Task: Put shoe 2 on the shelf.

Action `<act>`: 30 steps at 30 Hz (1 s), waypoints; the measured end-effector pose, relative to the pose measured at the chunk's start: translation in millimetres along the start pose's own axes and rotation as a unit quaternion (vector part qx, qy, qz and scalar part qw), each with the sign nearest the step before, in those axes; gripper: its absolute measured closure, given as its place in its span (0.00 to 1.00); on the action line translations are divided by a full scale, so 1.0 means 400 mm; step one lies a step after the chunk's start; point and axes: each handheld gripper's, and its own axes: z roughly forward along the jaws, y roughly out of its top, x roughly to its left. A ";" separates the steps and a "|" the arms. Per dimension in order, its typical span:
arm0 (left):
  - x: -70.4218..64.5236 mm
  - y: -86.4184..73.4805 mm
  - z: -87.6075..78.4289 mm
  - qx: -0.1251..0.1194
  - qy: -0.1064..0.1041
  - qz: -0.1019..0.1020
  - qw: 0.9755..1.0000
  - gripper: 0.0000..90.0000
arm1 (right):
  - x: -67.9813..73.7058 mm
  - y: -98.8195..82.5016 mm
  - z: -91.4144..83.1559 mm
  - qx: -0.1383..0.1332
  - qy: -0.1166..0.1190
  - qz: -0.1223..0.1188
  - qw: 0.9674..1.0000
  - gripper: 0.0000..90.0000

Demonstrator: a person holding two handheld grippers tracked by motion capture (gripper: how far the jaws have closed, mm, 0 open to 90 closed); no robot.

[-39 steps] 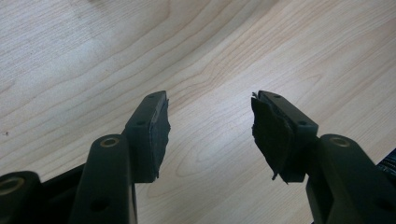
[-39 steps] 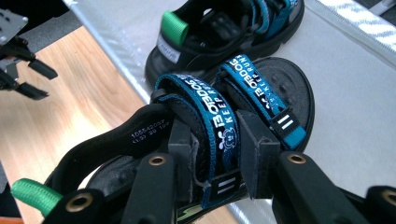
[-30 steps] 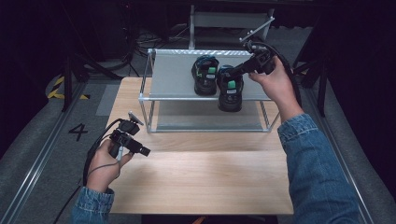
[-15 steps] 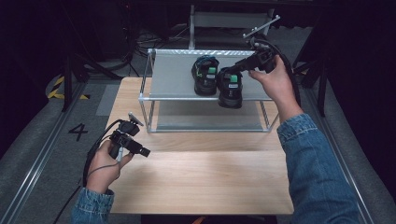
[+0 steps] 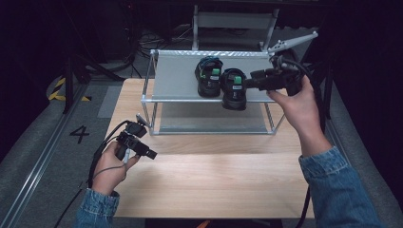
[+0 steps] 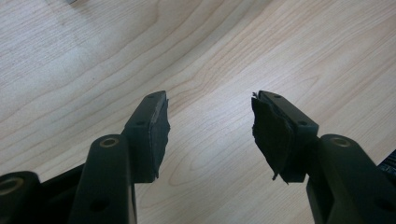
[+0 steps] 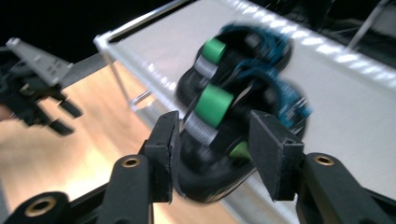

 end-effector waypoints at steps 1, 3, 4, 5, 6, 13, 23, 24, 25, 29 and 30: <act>-0.001 0.001 0.000 0.000 -0.001 0.000 1.000 0.50 | 0.005 -0.009 0.002 0.005 0.002 0.002 1.000 0.63; -0.005 0.001 0.001 0.001 -0.003 -0.003 1.000 0.50 | 0.015 -0.034 0.012 0.014 0.011 0.007 1.000 0.65; -0.005 0.000 0.001 0.001 -0.003 -0.003 1.000 0.51 | 0.021 -0.049 0.020 0.022 0.016 0.008 1.000 0.66; -0.005 0.000 0.001 0.001 -0.002 -0.004 1.000 0.50 | 0.025 -0.060 0.027 0.028 0.021 0.011 0.999 0.66; -0.005 0.000 0.001 0.001 -0.002 -0.004 1.000 0.50 | 0.025 -0.060 0.027 0.028 0.021 0.011 0.999 0.66; -0.003 -0.010 0.003 0.006 0.006 -0.007 1.000 0.51 | 0.046 -0.112 0.097 0.072 0.048 0.024 0.996 0.80; 0.006 -0.028 0.001 0.006 0.007 -0.017 1.000 0.50 | 0.022 -0.112 0.116 0.066 0.042 0.032 0.996 1.00; 0.006 -0.029 0.001 0.008 0.007 -0.016 1.000 0.50 | 0.020 -0.110 0.122 0.066 0.037 0.031 0.997 1.00; 0.007 -0.031 0.000 0.007 0.010 -0.013 1.000 0.51 | 0.019 -0.109 0.126 0.066 0.031 0.029 0.997 1.00; 0.009 -0.039 -0.002 0.005 0.008 -0.020 1.000 0.50 | 0.002 -0.099 0.150 0.071 0.006 0.026 0.997 1.00; 0.011 -0.040 -0.004 0.005 0.009 -0.019 1.000 0.50 | -0.004 -0.096 0.156 0.073 0.003 0.029 0.997 1.00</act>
